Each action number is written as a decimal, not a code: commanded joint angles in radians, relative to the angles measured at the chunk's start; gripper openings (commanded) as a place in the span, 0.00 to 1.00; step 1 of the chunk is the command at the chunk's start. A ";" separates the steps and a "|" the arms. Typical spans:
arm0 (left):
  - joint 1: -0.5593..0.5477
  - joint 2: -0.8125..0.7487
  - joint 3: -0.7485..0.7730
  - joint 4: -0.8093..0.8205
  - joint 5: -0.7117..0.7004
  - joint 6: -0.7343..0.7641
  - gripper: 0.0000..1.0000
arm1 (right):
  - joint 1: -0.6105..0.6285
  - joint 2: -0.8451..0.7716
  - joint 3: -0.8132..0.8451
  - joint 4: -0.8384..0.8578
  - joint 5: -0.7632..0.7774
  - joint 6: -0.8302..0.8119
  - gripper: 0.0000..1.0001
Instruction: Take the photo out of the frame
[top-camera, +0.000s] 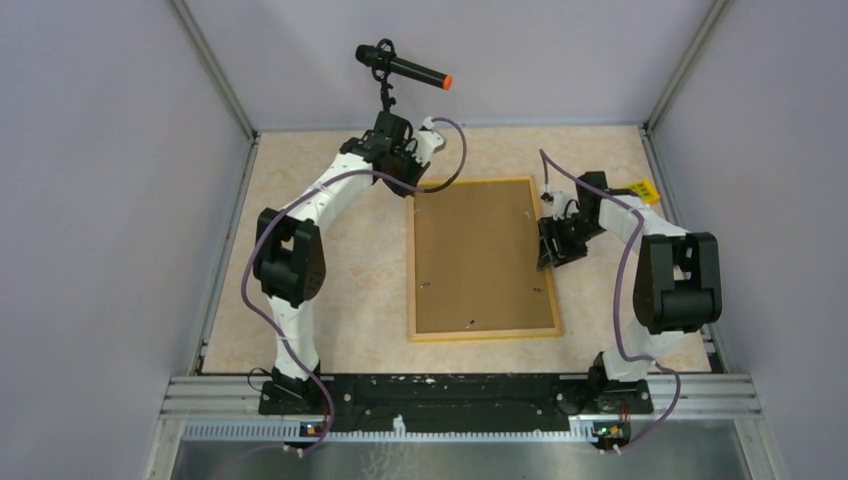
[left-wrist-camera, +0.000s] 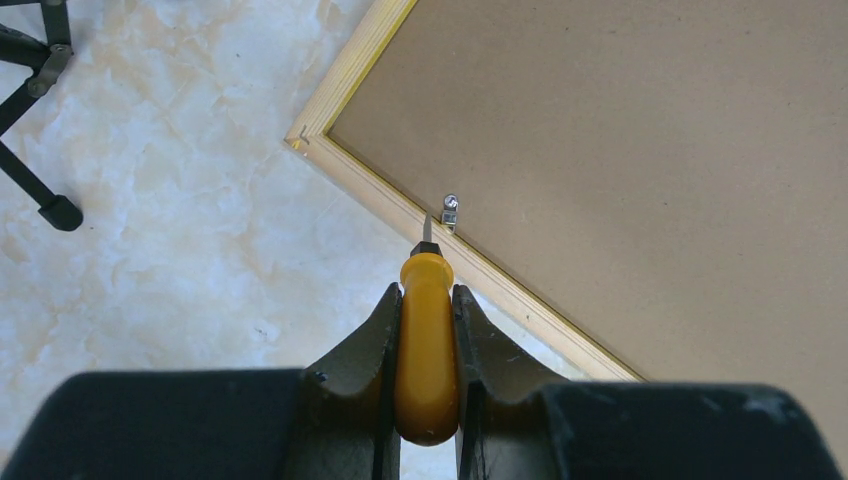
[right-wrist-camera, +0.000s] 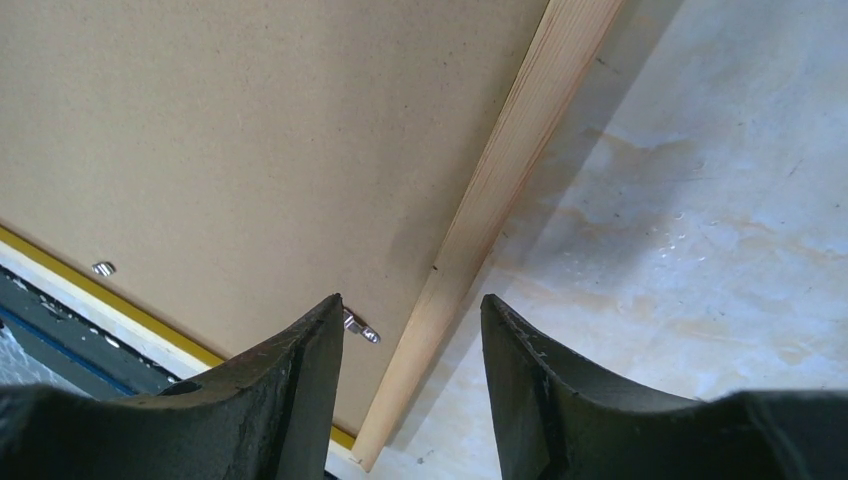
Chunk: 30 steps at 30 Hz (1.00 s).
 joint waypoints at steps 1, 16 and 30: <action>-0.026 0.008 0.030 0.038 -0.039 0.036 0.00 | -0.010 0.002 -0.015 -0.032 -0.001 -0.028 0.52; -0.071 0.032 -0.014 0.051 -0.122 0.093 0.00 | -0.010 0.037 -0.039 -0.047 0.017 -0.049 0.50; -0.094 0.023 -0.072 0.017 -0.129 0.118 0.00 | -0.011 0.045 -0.051 -0.061 -0.003 -0.049 0.48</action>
